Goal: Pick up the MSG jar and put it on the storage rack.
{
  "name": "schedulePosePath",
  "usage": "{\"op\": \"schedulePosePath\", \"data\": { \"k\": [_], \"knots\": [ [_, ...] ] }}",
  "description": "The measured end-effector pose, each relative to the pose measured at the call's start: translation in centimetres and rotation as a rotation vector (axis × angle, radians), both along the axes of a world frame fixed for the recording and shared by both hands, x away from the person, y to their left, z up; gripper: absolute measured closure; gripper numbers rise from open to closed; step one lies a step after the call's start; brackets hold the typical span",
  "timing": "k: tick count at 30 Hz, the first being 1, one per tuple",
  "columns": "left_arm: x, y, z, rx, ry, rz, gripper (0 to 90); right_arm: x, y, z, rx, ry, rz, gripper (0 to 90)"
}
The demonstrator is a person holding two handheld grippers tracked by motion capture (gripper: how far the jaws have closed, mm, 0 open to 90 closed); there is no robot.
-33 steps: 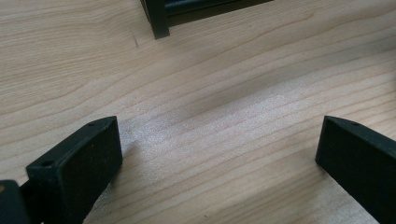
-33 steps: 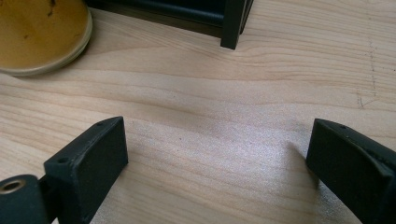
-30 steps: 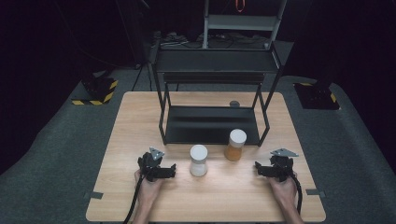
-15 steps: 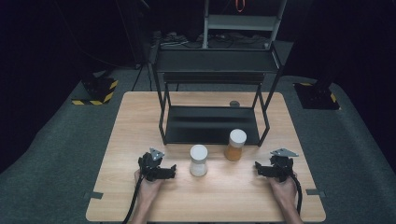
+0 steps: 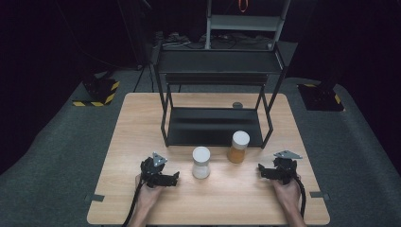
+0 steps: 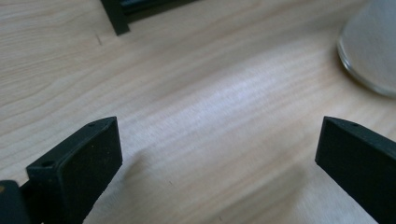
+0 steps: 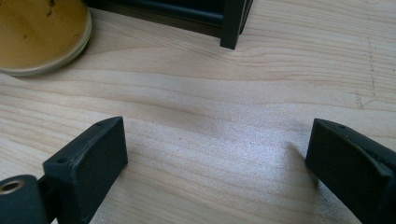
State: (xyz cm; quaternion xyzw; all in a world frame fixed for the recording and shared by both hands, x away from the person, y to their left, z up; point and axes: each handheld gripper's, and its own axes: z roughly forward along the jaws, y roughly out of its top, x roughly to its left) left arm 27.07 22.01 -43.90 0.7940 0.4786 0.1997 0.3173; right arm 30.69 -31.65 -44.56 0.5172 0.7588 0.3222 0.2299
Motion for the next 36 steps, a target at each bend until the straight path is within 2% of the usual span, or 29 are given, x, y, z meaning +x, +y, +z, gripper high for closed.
{"op": "schedulePosePath", "data": {
  "k": [3, 5, 8, 11, 14, 26, 36],
  "knots": [
    [-0.4, 0.1, 0.1, -0.001, 0.000, -0.014, 0.3, 0.0, 0.0, 0.0, 0.000, 0.000, 0.000, 4.7],
    [-0.8, 0.5, 0.0, -0.030, -0.006, -0.022, 0.3, 0.0, 0.0, 0.0, 0.000, 0.000, 0.000, 4.6],
    [-1.1, 0.5, 0.0, -0.035, -0.008, -0.031, 0.2, 0.0, 0.0, 0.0, -0.001, 0.000, 0.000, 4.6],
    [-1.3, 1.0, -0.2, -0.075, -0.011, -0.035, 0.3, 0.0, 0.0, 0.0, -0.001, -0.001, -0.001, 4.6],
    [-1.5, 1.0, -0.3, -0.090, -0.011, -0.056, 0.3, 0.0, 0.0, 0.0, -0.002, -0.001, -0.001, 4.7],
    [-2.0, -0.5, -0.6, -0.095, -0.005, -0.138, 0.7, 0.0, 0.1, 0.0, -0.003, -0.001, -0.002, 4.6],
    [-1.9, -1.7, -0.8, -0.107, -0.014, -0.162, 1.2, 0.0, 0.1, 0.0, -0.003, -0.001, -0.002, 4.6]
  ]
}}
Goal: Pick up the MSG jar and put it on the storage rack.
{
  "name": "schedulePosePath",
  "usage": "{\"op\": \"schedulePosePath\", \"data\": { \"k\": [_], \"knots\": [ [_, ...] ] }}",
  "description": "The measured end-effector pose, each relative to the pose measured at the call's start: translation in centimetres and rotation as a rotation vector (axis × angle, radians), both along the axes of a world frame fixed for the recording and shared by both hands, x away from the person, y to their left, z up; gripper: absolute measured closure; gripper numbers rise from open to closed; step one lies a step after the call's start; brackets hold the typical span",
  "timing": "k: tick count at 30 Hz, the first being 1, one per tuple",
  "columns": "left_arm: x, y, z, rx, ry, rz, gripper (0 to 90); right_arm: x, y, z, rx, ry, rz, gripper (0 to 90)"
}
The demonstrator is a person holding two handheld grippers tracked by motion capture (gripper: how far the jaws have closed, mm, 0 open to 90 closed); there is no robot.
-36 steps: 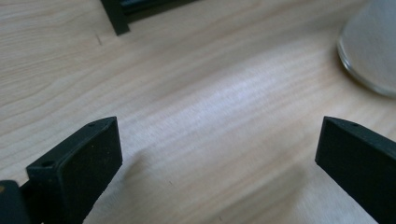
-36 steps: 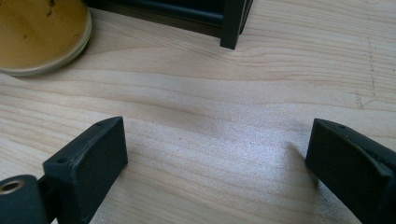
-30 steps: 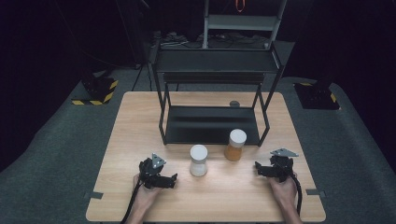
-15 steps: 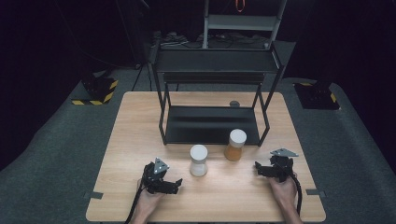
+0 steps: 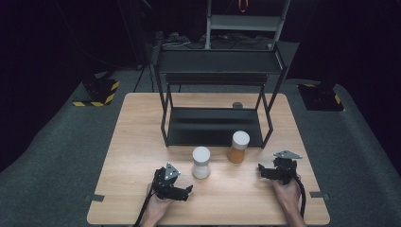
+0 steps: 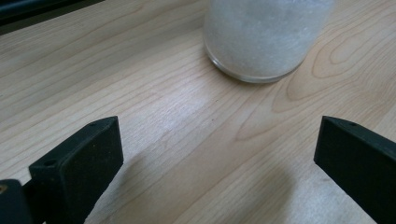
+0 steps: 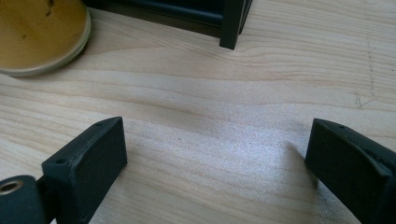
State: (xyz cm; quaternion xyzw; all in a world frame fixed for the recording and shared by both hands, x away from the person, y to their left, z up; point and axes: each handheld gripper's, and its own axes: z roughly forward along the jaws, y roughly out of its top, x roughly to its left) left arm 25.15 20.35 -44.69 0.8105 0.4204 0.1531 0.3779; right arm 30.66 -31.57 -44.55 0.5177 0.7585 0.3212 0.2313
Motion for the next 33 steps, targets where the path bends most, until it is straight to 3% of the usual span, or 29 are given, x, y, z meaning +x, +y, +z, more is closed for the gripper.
{"op": "schedulePosePath", "data": {
  "k": [20, 33],
  "knots": [
    [1.2, -2.0, 0.1, -0.030, -0.018, -0.021, 4.9, 0.0, 0.0, 0.0, 0.000, 0.000, 0.000, 4.6],
    [1.5, -3.5, 0.4, -0.055, -0.078, -0.021, 9.8, 0.0, 0.0, 0.0, 0.000, 0.000, 0.000, 4.6]
  ]
}}
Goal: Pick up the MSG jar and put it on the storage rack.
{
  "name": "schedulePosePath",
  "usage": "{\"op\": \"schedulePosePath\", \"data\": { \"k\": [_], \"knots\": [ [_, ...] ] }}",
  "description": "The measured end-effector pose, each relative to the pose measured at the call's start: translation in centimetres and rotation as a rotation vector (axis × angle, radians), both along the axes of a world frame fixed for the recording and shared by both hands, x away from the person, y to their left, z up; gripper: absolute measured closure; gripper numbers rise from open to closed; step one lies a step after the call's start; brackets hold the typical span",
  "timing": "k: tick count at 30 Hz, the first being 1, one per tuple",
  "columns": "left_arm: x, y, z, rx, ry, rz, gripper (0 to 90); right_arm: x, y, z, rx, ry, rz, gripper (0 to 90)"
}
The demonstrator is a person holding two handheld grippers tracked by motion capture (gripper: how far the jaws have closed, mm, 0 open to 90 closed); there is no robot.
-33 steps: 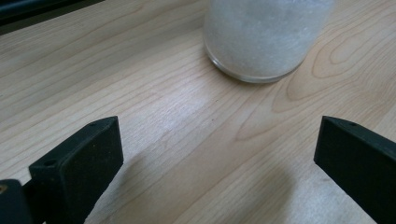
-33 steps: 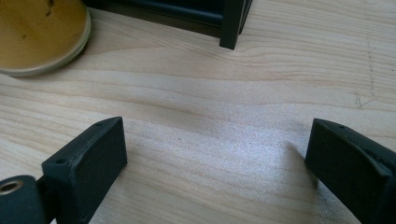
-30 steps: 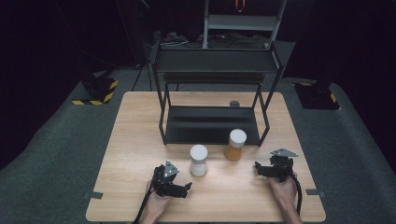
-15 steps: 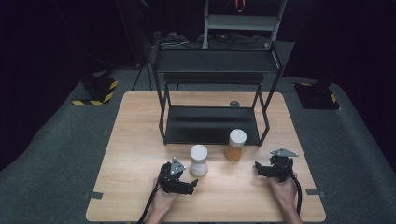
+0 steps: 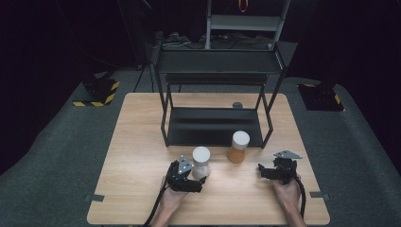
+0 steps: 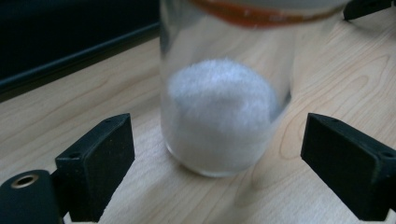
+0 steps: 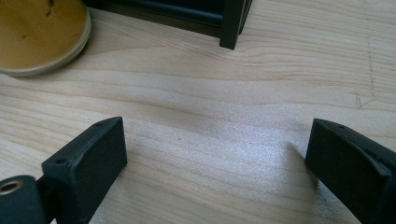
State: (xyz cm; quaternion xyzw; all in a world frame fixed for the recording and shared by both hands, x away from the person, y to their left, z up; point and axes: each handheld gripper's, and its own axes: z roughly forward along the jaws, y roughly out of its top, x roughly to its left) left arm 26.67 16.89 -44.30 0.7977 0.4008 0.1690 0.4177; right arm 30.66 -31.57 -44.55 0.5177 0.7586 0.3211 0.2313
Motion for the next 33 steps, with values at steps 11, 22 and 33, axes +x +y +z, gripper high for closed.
{"op": "schedulePosePath", "data": {
  "k": [11, 22, 33],
  "knots": [
    [0.5, -1.1, 0.1, -0.004, -0.030, 0.006, 14.7, 0.0, 0.0, 0.0, 0.000, 0.000, 0.000, 4.6],
    [0.8, -1.7, 0.0, -0.014, -0.060, 0.010, 21.2, 0.0, 0.0, 0.0, 0.000, 0.000, 0.000, 4.6],
    [0.9, -1.7, -0.1, -0.025, -0.069, 0.020, 27.8, 0.0, 0.0, 0.0, 0.000, 0.000, 0.000, 4.6]
  ]
}}
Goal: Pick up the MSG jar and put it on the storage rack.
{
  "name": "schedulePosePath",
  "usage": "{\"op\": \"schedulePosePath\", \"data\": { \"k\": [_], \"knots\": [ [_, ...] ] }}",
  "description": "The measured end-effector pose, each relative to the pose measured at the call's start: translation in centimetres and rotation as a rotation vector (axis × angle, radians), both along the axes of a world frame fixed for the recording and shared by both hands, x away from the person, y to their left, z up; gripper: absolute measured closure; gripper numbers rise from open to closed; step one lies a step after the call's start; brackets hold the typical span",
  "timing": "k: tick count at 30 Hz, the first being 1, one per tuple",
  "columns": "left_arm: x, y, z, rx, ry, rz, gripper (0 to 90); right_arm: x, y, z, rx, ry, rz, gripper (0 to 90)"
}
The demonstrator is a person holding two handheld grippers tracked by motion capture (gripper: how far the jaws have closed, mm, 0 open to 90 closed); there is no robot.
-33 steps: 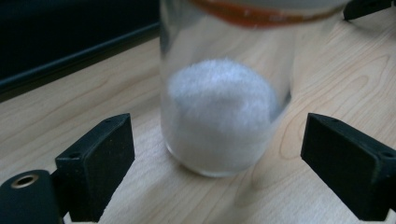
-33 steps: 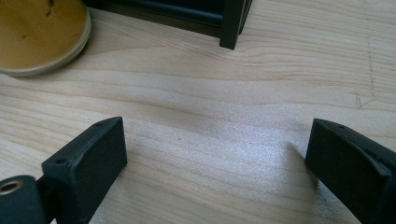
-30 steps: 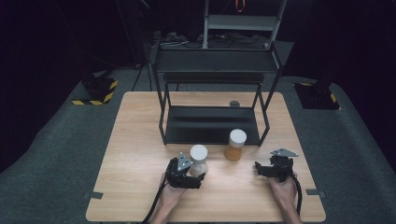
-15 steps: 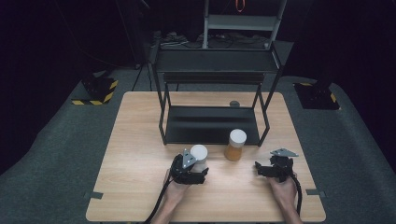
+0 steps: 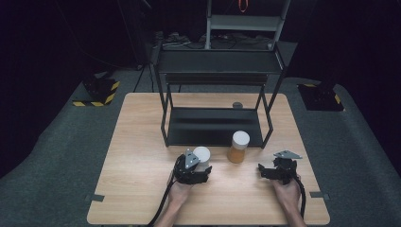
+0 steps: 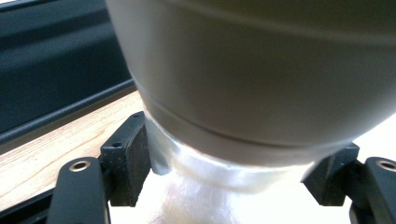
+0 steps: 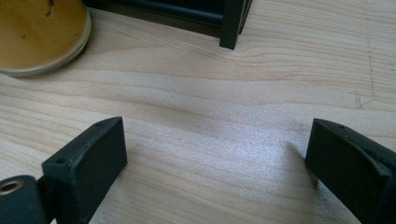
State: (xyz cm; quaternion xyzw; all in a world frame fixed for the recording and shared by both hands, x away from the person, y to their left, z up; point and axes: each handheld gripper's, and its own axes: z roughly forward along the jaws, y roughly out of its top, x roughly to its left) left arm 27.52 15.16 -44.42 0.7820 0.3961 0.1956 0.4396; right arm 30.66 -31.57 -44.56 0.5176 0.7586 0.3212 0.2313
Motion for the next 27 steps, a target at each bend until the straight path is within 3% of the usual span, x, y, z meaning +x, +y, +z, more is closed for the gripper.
{"op": "schedulePosePath", "data": {
  "k": [12, 18, 27],
  "knots": [
    [-0.1, -0.1, 0.3, 0.022, -0.009, -0.009, 28.8, 0.0, 0.0, 0.0, 0.000, 0.000, 0.000, 4.6],
    [0.2, 0.4, 0.8, 0.000, 0.008, -0.016, 29.0, 0.0, 0.0, 0.0, 0.000, 0.000, 0.000, 4.6],
    [1.0, 1.2, 2.6, -0.022, 0.038, -0.029, 29.6, 0.0, 0.0, 0.0, 0.000, 0.000, 0.000, 4.6]
  ]
}}
